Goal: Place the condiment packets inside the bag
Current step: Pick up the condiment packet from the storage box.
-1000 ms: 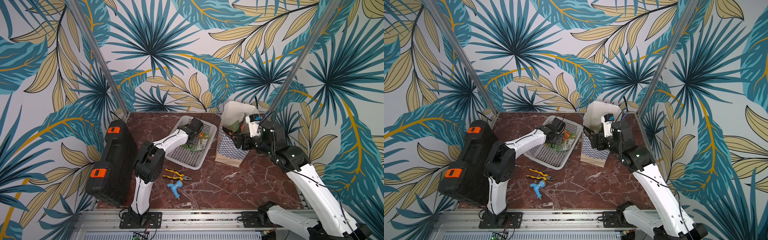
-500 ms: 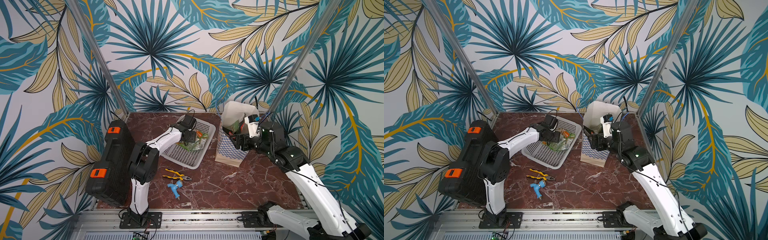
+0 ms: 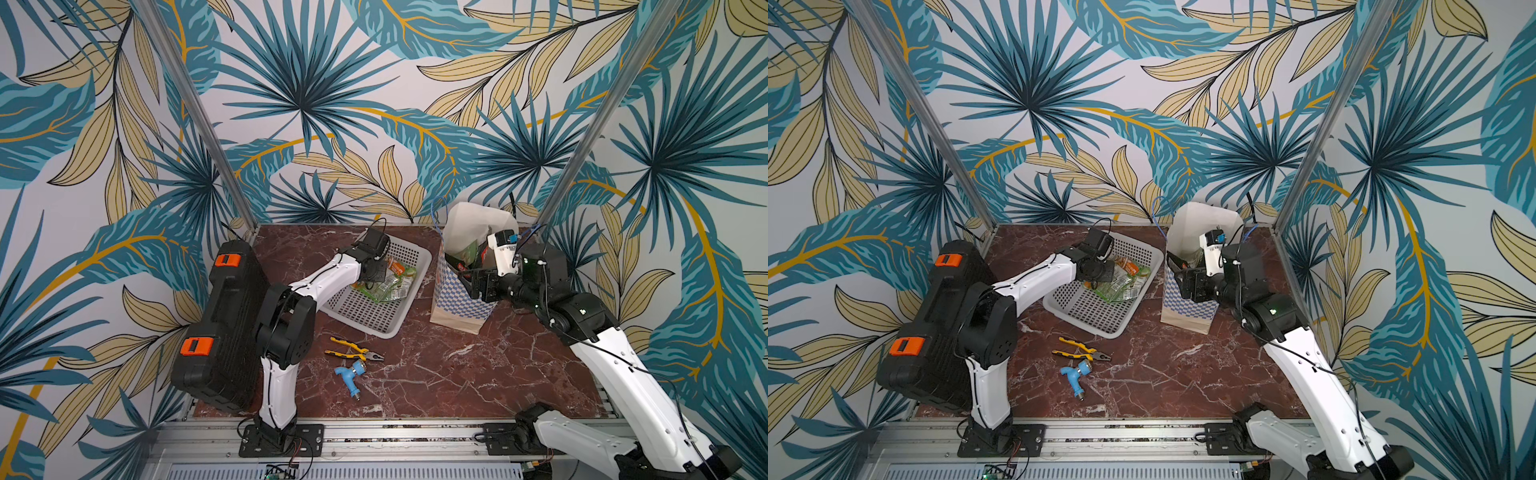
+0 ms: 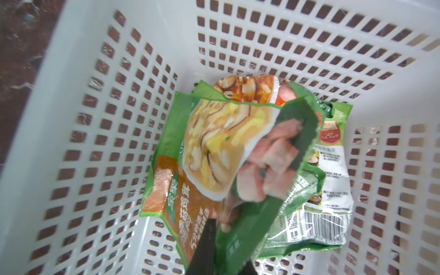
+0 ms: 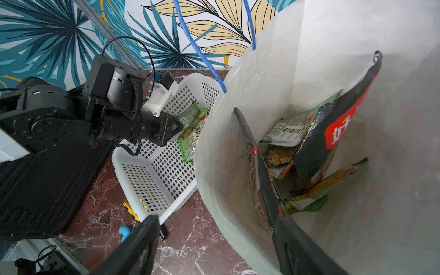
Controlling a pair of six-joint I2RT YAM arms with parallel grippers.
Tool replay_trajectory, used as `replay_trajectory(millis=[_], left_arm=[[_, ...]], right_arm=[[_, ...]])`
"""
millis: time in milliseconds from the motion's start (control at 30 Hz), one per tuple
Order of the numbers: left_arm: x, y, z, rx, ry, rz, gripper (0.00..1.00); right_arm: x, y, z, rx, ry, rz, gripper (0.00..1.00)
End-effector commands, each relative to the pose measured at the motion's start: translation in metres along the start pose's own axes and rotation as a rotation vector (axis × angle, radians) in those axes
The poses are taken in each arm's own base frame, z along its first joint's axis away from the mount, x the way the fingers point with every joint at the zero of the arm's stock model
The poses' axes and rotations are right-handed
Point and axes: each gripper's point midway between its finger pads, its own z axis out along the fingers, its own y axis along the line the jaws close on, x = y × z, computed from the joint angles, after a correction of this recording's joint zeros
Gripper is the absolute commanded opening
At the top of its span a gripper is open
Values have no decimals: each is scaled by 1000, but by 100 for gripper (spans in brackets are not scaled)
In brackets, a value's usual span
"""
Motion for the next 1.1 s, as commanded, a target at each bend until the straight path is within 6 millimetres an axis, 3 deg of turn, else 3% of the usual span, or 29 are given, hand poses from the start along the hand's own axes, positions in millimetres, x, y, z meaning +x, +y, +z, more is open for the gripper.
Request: replay_trajectory(millis=[0,200,367,667,867,1067], left_arm=[[-16,12,-43,-94,-97,31,0],[-35,-4,-108,-132,-230,85,0],[-51,-22,-175,-39,-344,53,0],[-64,-66,-308,364,-601,-76,0],[-70,-104,-363,625,-653,-101,0],[-81,-156,-385,815,-633,-77,0]], right_arm=[[6,0,3,-16,0,17,82],[15,-5,4,-2,-4,38,99],[23,-12,0,28,-12,66,100],[31,-22,-25,57,-102,136,100],[11,-17,-48,34,-210,146,99],[2,-27,-70,93,-291,178,99]])
